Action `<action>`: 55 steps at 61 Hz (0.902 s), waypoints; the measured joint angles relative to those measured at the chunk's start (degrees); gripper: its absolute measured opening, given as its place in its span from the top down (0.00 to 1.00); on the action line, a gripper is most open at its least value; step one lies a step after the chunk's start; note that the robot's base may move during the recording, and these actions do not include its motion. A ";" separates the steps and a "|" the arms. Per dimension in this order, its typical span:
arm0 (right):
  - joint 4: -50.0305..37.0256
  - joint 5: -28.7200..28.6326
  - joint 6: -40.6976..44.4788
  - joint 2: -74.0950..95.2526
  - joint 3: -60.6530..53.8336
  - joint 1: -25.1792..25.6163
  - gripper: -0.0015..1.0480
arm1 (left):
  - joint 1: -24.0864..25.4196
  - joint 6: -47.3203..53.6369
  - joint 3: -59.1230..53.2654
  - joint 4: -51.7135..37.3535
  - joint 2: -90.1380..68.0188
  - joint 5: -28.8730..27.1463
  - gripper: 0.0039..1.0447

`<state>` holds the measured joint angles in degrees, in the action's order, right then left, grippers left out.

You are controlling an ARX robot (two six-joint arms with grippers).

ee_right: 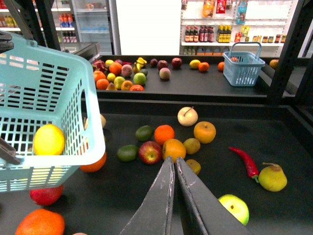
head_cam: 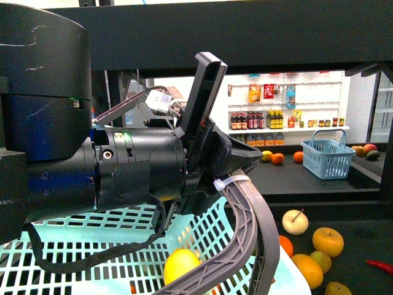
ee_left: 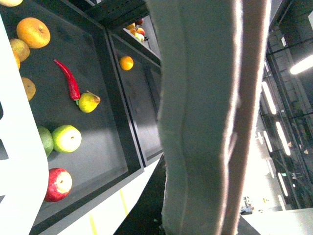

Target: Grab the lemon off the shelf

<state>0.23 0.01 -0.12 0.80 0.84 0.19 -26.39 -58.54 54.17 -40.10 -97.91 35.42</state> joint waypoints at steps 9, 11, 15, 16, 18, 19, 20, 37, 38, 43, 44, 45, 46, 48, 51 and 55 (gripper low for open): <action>-0.11 -0.13 -0.02 -0.37 0.02 0.00 0.93 | 0.00 0.02 0.00 0.00 0.00 -0.02 0.94; -0.11 -0.15 -0.02 -0.39 0.02 0.00 0.93 | 0.00 0.00 0.00 0.00 0.00 0.00 0.94; -0.11 -0.15 -0.02 -0.39 0.02 0.00 0.93 | 0.00 0.00 0.00 0.00 0.00 0.00 0.94; -0.11 -0.15 -0.02 -0.42 0.02 0.00 0.93 | 0.00 0.02 0.00 0.00 0.00 0.00 0.94; -0.11 -0.15 -0.02 -0.42 0.02 0.00 0.93 | 0.00 0.02 0.00 0.00 0.00 -0.02 0.94; -0.11 -0.15 -0.02 -0.42 0.02 0.00 0.93 | 0.00 0.02 0.00 0.00 0.00 -0.02 0.94; -0.11 -0.15 -0.02 -0.42 0.02 0.00 0.93 | 0.00 0.02 0.00 0.00 0.00 -0.02 0.94; -0.11 -0.15 -0.02 -0.42 0.02 0.00 0.54 | 0.00 0.02 0.00 0.00 0.00 -0.02 0.94; -0.11 -0.15 -0.02 -0.42 0.02 0.00 0.53 | 0.00 0.02 0.00 0.00 0.00 -0.02 0.94; -0.11 -0.15 -0.02 -0.42 0.02 0.00 0.39 | 0.00 0.02 0.00 0.00 0.00 -0.02 0.94; -0.11 -0.15 0.00 -0.42 0.02 0.00 0.36 | 0.00 0.02 0.00 0.00 0.00 -0.02 0.94; -0.11 -0.15 -0.02 -0.42 0.02 0.00 0.34 | 0.00 0.02 0.00 0.00 0.00 0.00 0.94; -0.11 -0.15 -0.02 -0.42 0.02 0.00 0.31 | 0.00 0.02 0.00 0.00 0.00 0.00 0.94; -0.11 -0.15 -0.02 -0.42 0.02 0.00 0.26 | 0.00 0.00 0.00 0.00 0.00 0.00 0.94; -0.11 -0.15 -0.02 -0.42 0.02 0.00 0.18 | 0.00 0.00 0.00 0.00 0.00 -0.02 0.94; -0.11 -0.15 -0.02 -0.42 0.02 0.00 0.02 | 0.00 0.39 0.00 0.28 0.00 -1.11 0.94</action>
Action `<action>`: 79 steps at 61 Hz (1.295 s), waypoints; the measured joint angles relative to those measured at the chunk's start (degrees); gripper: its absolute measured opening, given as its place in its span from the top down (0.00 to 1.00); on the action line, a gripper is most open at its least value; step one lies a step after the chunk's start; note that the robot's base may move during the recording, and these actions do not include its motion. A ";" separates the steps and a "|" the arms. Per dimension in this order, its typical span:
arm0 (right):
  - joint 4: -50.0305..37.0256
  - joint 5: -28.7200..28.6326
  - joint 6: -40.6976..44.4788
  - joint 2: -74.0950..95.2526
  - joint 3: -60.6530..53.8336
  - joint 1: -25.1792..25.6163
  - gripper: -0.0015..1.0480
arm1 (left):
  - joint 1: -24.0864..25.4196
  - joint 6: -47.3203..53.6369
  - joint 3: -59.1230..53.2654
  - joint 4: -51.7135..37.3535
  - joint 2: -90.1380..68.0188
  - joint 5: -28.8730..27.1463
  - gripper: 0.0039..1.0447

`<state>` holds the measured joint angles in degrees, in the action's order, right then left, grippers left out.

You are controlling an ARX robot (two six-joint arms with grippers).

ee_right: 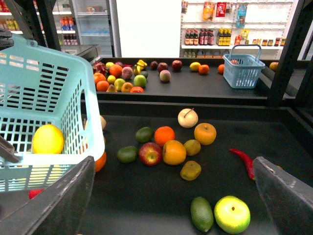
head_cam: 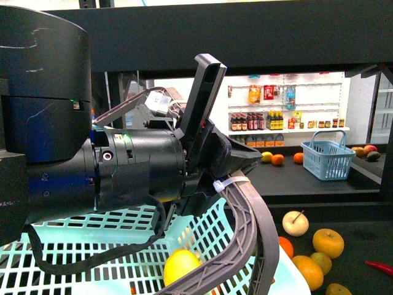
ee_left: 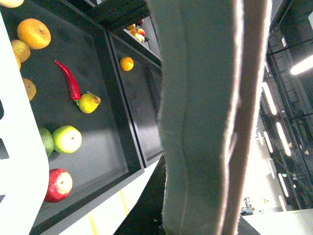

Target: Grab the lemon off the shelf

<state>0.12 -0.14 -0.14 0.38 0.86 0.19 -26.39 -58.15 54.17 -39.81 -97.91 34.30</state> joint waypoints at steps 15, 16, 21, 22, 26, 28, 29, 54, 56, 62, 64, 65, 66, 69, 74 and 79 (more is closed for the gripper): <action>0.00 -0.07 0.00 -0.07 0.00 0.00 0.02 | 5.73 -4.02 -0.02 -6.43 -0.72 -13.29 0.94; 0.00 -0.04 0.00 -0.07 0.00 0.00 0.02 | 6.14 -4.39 -0.02 -6.95 -0.79 -13.64 0.94; 0.00 -0.02 0.00 -0.07 0.00 0.00 0.02 | 10.01 -7.50 0.00 -10.80 -1.55 -16.61 0.94; 0.00 -0.02 0.00 -0.07 0.00 0.00 0.02 | 10.51 -7.87 0.00 -11.26 -1.64 -16.96 0.94; 0.00 -0.02 0.00 -0.07 0.00 0.00 0.02 | 13.51 -9.99 0.00 -13.60 -2.36 -19.12 0.94; 0.00 -0.02 0.00 -0.07 0.00 0.00 0.02 | 14.97 -11.06 0.00 -14.82 -2.71 -20.15 0.94; 0.00 -0.02 0.00 -0.07 0.00 0.00 0.02 | 15.91 -11.85 0.00 -15.72 -2.97 -20.83 0.94; 0.00 -0.02 0.00 -0.07 0.00 0.00 0.02 | 32.11 -24.52 2.97 -33.64 -9.51 -21.38 0.94; 0.00 -0.02 0.00 -0.07 0.00 0.00 0.02 | 33.27 -25.40 3.63 -34.99 -10.29 -21.18 0.94; 0.00 -0.02 0.00 -0.07 0.00 0.00 0.02 | 36.63 -28.00 6.29 -38.25 -12.98 -20.52 0.94; 0.00 0.00 0.00 -0.07 0.00 0.00 0.02 | 37.53 -28.55 7.17 -38.80 -13.70 -20.39 0.94; 0.00 -0.02 0.00 -0.07 0.00 0.00 0.02 | 38.14 -28.89 7.74 -39.10 -14.10 -20.35 0.94; 0.00 -0.02 0.00 -0.07 0.00 0.00 0.02 | 38.64 -29.29 8.22 -39.28 -14.69 -20.31 0.94; 0.00 -0.02 0.00 -0.07 0.00 0.00 0.02 | 40.13 -30.12 9.25 -39.43 -15.91 -19.93 0.94; 0.00 -0.02 0.00 -0.07 0.00 0.00 0.02 | 42.10 -30.95 9.81 -39.47 -17.81 -19.28 0.94; 0.00 -0.02 0.00 -0.07 0.00 0.00 0.02 | 43.36 -32.24 9.81 -39.47 -19.41 -19.08 0.94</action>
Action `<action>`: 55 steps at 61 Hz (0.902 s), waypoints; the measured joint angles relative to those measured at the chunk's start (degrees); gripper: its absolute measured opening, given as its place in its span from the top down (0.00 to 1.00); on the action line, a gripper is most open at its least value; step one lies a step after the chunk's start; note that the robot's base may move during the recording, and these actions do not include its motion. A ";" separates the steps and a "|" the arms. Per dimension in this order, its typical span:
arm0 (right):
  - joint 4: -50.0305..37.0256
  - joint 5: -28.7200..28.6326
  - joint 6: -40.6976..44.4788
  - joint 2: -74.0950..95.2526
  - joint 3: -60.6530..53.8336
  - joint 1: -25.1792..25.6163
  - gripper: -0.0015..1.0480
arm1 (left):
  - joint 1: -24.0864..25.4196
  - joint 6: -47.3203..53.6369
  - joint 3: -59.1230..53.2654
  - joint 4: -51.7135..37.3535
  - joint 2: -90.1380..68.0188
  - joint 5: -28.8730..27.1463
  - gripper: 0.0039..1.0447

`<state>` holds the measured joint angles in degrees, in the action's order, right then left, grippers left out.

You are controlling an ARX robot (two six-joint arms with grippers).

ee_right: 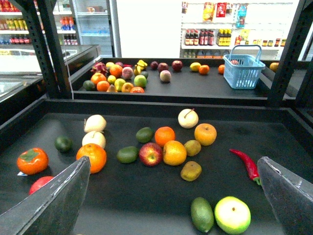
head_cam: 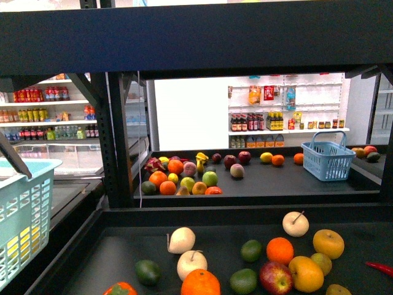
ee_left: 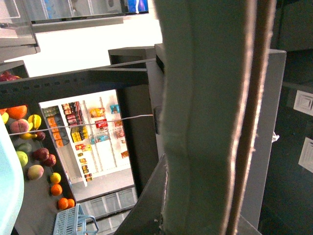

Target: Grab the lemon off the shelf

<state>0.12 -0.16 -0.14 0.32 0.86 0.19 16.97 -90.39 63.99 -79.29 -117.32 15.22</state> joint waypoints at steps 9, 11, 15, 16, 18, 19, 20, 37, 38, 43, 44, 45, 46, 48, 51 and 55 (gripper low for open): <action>0.00 0.00 0.00 0.00 0.00 0.00 0.02 | 1.53 -1.55 0.04 -0.20 -1.38 1.60 0.94; 0.00 -0.02 0.00 0.00 0.00 0.00 0.02 | 1.68 -1.66 0.04 -0.20 -1.42 1.68 0.94; 0.00 0.00 0.00 0.00 0.00 0.00 0.02 | 2.43 -2.05 0.04 -0.22 -1.57 2.40 0.94; 0.00 0.00 0.00 0.00 0.00 0.00 0.02 | 2.51 -2.05 0.04 -0.22 -1.57 2.40 0.94; 0.00 0.00 0.00 0.00 0.00 0.00 0.02 | 2.80 -2.10 0.04 -0.22 -1.62 2.78 0.94; 0.00 0.00 0.00 0.00 0.00 0.00 0.02 | 3.08 -2.12 0.04 -0.22 -1.64 3.13 0.94; 0.00 0.00 0.00 0.00 0.00 0.00 0.02 | 3.28 -2.14 0.04 -0.22 -1.68 3.30 0.94; 0.00 0.00 0.00 0.00 0.00 0.00 0.02 | 5.86 -4.04 0.04 -0.22 -2.01 4.52 0.94; 0.00 0.00 0.00 0.00 0.00 0.00 0.02 | 6.01 -4.20 0.04 -0.22 -2.03 4.52 0.94; 0.00 0.00 0.00 0.00 0.00 0.00 0.02 | 6.45 -4.63 0.04 -0.22 -2.05 4.74 0.94; 0.00 0.00 0.00 0.00 0.00 0.00 0.02 | 6.51 -4.72 0.04 -0.22 -2.08 4.74 0.94; 0.00 0.00 0.00 0.00 0.00 0.00 0.02 | 6.60 -4.83 0.04 -0.22 -2.08 4.79 0.94; 0.00 0.00 0.00 0.00 0.00 0.00 0.02 | 6.71 -4.87 0.04 -0.22 -2.08 4.81 0.94; 0.00 0.00 0.00 0.00 0.00 0.00 0.02 | 6.88 -5.07 0.02 -0.22 -2.10 4.98 0.94; 0.00 0.00 0.00 0.00 0.00 0.00 0.02 | 7.19 -5.18 0.02 -0.22 -2.10 5.51 0.90; 0.00 0.00 0.00 0.00 0.00 0.00 0.02 | 7.56 -5.27 0.02 -0.33 -2.10 6.14 0.80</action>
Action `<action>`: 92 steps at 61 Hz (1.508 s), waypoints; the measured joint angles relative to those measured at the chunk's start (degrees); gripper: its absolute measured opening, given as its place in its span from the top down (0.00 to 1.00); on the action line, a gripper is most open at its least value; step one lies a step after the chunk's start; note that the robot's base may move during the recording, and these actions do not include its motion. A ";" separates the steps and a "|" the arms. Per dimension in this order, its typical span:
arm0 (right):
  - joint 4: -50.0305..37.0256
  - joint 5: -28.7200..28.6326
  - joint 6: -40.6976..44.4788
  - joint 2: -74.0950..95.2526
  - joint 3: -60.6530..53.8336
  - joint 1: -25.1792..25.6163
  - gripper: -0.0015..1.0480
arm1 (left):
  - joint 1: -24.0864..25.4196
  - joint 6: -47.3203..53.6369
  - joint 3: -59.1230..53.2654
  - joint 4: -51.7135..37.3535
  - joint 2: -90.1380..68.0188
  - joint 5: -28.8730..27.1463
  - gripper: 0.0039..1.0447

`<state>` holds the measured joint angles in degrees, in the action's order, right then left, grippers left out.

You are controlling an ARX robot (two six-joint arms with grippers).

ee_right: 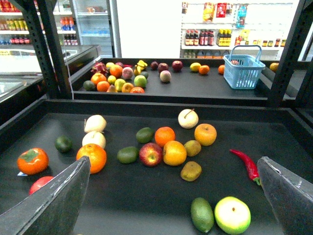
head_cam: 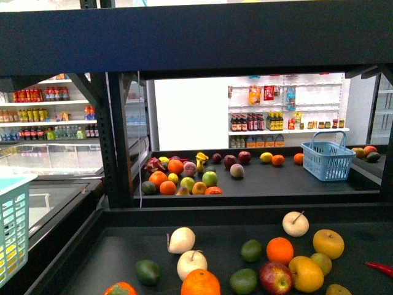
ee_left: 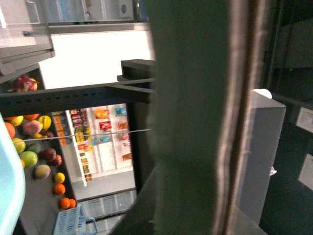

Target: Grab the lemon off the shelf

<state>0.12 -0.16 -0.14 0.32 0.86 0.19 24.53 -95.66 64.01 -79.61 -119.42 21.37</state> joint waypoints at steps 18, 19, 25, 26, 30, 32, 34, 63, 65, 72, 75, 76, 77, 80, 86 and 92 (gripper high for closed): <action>0.00 0.00 0.00 0.00 0.00 0.00 0.02 | 0.44 -0.04 -0.02 -0.42 0.04 0.72 0.27; 0.00 0.00 0.00 0.00 0.00 0.00 0.02 | 0.44 -0.04 -0.02 -0.42 0.04 0.72 0.25; 0.00 0.00 0.00 0.00 0.00 0.00 0.02 | 0.46 -0.04 -0.02 -0.42 0.04 0.68 0.09; 0.00 0.00 0.00 0.00 0.00 0.00 0.02 | 0.46 -0.04 -0.02 -0.42 0.04 0.59 0.06; 0.00 0.00 0.00 0.00 0.00 0.00 0.02 | 0.46 -0.07 -0.02 -0.42 0.04 0.48 0.08; 0.00 0.00 0.00 0.00 0.00 0.00 0.02 | 0.46 -0.07 -0.02 -0.42 0.04 0.48 0.07; 0.00 0.00 0.00 0.00 0.00 0.00 0.02 | 0.48 -0.07 -0.02 -0.42 0.04 0.46 0.07; 0.00 0.22 0.00 0.00 0.00 0.00 0.02 | 9.42 8.11 -6.69 2.25 1.51 12.74 0.07; 0.00 0.31 0.00 0.00 0.00 0.00 0.02 | 11.52 10.43 -7.82 4.02 1.95 12.50 0.07; 0.00 -0.11 0.02 -0.04 0.00 -0.02 0.02 | 12.24 14.23 -8.98 6.73 3.93 12.98 0.07; 0.00 -0.07 0.00 -0.04 0.00 -0.02 0.02 | 12.02 15.23 -9.18 7.89 4.81 13.00 0.07; 0.00 -0.04 0.00 -0.04 0.00 -0.02 0.02 | 11.91 15.50 -9.27 8.44 5.22 13.00 0.07; 0.00 -0.04 0.00 -0.04 0.00 -0.02 0.02 | 11.85 15.72 -9.31 8.72 5.44 12.98 0.07; 0.00 0.00 0.00 -0.04 0.00 -0.02 0.02 | 11.41 16.72 -9.68 10.21 6.93 13.03 0.07; 0.00 0.00 0.02 -0.04 0.00 -0.02 0.02 | 10.29 19.30 -10.32 14.08 9.81 13.20 0.07; 0.00 -0.02 0.00 -0.04 0.00 -0.02 0.02 | 9.62 23.28 -11.23 19.43 13.18 12.76 0.07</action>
<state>0.12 -0.19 -0.14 0.27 0.86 0.16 34.15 -72.38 52.77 -60.18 -106.24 34.13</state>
